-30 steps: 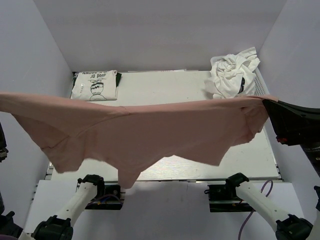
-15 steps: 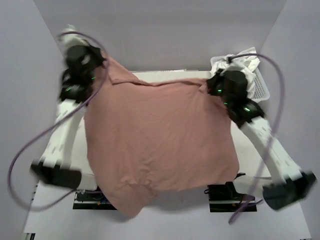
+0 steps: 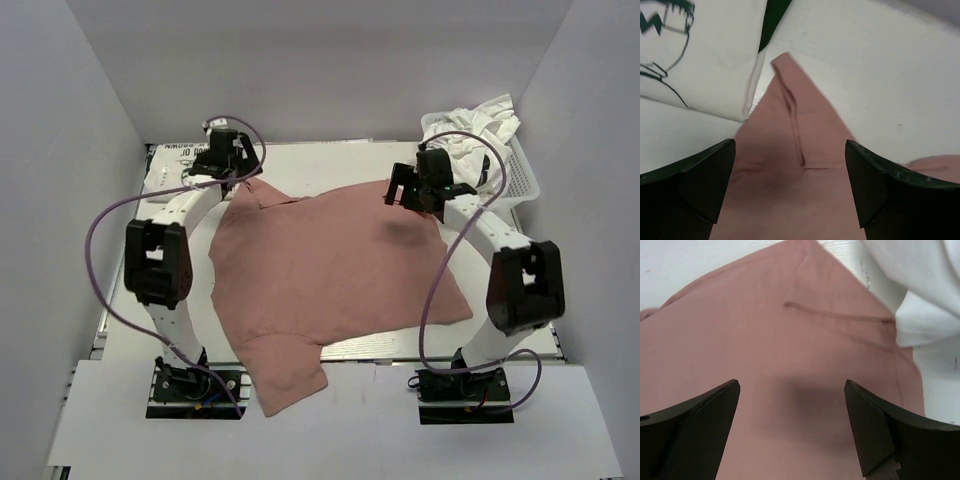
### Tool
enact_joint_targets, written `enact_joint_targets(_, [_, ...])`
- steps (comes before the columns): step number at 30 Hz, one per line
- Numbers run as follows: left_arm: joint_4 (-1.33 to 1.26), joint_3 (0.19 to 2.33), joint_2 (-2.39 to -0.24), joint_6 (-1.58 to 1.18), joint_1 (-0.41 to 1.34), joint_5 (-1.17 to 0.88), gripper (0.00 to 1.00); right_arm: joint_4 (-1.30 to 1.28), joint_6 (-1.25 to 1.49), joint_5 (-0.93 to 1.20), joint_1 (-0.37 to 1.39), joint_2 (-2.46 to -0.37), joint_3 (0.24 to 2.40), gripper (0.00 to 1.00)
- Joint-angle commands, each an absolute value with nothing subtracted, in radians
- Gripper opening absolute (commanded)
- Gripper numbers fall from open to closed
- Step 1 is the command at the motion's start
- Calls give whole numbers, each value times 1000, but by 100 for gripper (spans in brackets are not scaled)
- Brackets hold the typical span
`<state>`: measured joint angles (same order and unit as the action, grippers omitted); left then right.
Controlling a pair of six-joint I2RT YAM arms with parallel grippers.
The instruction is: Fold and stack the t-shirts
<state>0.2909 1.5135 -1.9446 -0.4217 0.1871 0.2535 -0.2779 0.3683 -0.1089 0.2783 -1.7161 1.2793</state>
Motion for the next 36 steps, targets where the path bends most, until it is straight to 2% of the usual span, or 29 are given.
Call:
enact_joint_targets(1, [192, 1458, -1741, -407, 198, 184, 100, -186, 345, -51, 285, -1580, 1188, 91])
enact_joint_targets(8, [273, 1250, -1643, -497, 198, 184, 100, -147, 285, 24, 311, -1560, 1089, 91])
enact_joint_targets(11, [287, 1129, -1592, -532, 198, 88, 100, -147, 240, 8, 339, -1612, 1120, 91])
enact_joint_targets(15, [215, 892, -1488, -601, 207, -41, 100, -167, 186, -164, 373, -1763, 1248, 91])
enact_joint_targets(19, [169, 737, -1375, -643, 218, -63, 100, -254, 199, -358, 390, -1926, 1417, 91])
enact_joint_targets(22, [201, 666, -1330, -679, 218, -2, 100, -323, 213, -411, 388, -2058, 1606, 81])
enact_joint_targets(23, [213, 654, -1321, -689, 218, 43, 100, -339, 216, -443, 387, -2100, 1649, 73])
enact_joint_targets(24, [222, 634, -1321, -689, 218, 57, 100, -344, 210, -449, 385, -2120, 1667, 70])
enact_joint_targets(28, [291, 621, -1380, -716, 218, 115, 100, -371, 201, -462, 380, -2219, 1767, 69])
enact_joint_targets(33, [420, 652, -1502, -744, 206, 199, 100, -367, 202, -505, 371, -2238, 1783, 61])
enact_joint_targets(35, [458, 678, -1520, -775, 206, 256, 100, -364, 201, -517, 367, -2241, 1784, 53])
enact_joint_targets(36, [484, 678, -1529, -790, 196, 280, 100, -356, 204, -523, 362, -2244, 1781, 45])
